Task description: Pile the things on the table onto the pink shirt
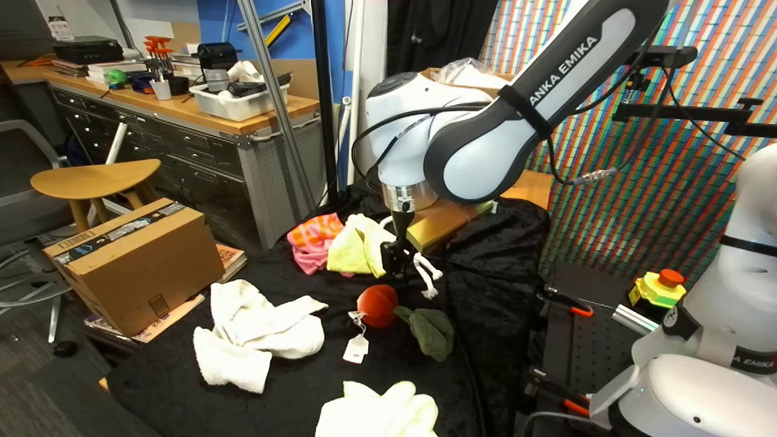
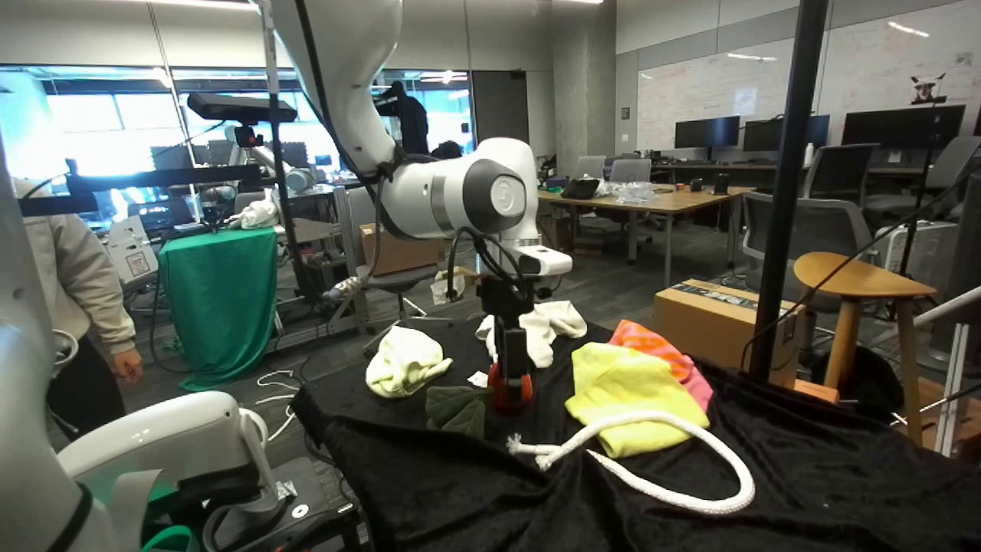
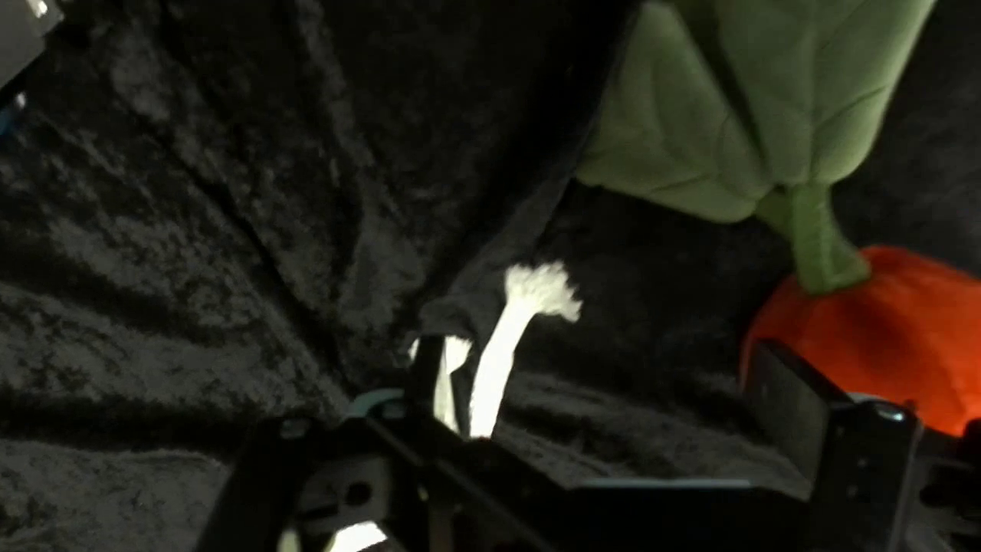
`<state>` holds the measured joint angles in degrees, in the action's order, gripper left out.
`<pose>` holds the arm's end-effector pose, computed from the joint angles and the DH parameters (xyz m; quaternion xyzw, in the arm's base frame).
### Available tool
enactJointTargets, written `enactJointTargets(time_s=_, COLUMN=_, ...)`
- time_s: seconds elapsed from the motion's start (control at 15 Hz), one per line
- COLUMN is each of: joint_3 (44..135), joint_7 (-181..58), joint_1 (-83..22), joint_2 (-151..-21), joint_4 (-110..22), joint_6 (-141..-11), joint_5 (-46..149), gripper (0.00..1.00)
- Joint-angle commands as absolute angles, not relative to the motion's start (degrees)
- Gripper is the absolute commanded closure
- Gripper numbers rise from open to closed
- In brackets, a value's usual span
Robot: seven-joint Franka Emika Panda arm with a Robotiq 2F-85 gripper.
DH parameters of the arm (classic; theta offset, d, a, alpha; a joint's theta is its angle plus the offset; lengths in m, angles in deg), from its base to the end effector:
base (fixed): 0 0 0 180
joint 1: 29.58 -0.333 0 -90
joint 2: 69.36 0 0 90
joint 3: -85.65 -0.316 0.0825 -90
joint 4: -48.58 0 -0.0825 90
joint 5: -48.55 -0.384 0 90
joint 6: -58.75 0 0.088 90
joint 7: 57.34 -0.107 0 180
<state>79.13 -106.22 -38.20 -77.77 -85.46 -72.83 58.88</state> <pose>0.4776 0.1259 0.2583 0.9685 -0.2247 -0.0510 0.0945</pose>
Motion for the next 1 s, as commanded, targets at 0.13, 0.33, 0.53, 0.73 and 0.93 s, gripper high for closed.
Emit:
enactJointTargets(time_s=0.13, joint_3=75.88, joint_7=-97.98, joint_1=-40.00, joint_2=-70.45, joint_4=-87.00, joint_6=-68.13, joint_5=46.50, gripper=0.00)
enactJointTargets(time_s=0.33, joint_3=74.82, joint_7=-97.86, joint_1=-41.17, joint_2=-71.17, joint_4=-85.07, joint_6=-67.70, joint_5=48.46, gripper=0.00)
enactJointTargets(time_s=0.53, joint_3=74.14, joint_7=-98.11, joint_1=-42.04, joint_2=-73.23, joint_4=-82.79, joint_6=-68.21, joint_5=50.62, gripper=0.00)
enactJointTargets(time_s=0.73, joint_3=73.84, joint_7=-98.33, joint_1=-42.86, joint_2=-75.42, joint_4=-80.34, joint_6=-68.25, joint_5=52.58, gripper=0.00)
enactJointTargets(time_s=0.93, joint_3=73.79, joint_7=-98.21, joint_1=-43.79, joint_2=-77.52, joint_4=-78.02, joint_6=-68.23, joint_5=53.61, gripper=0.00)
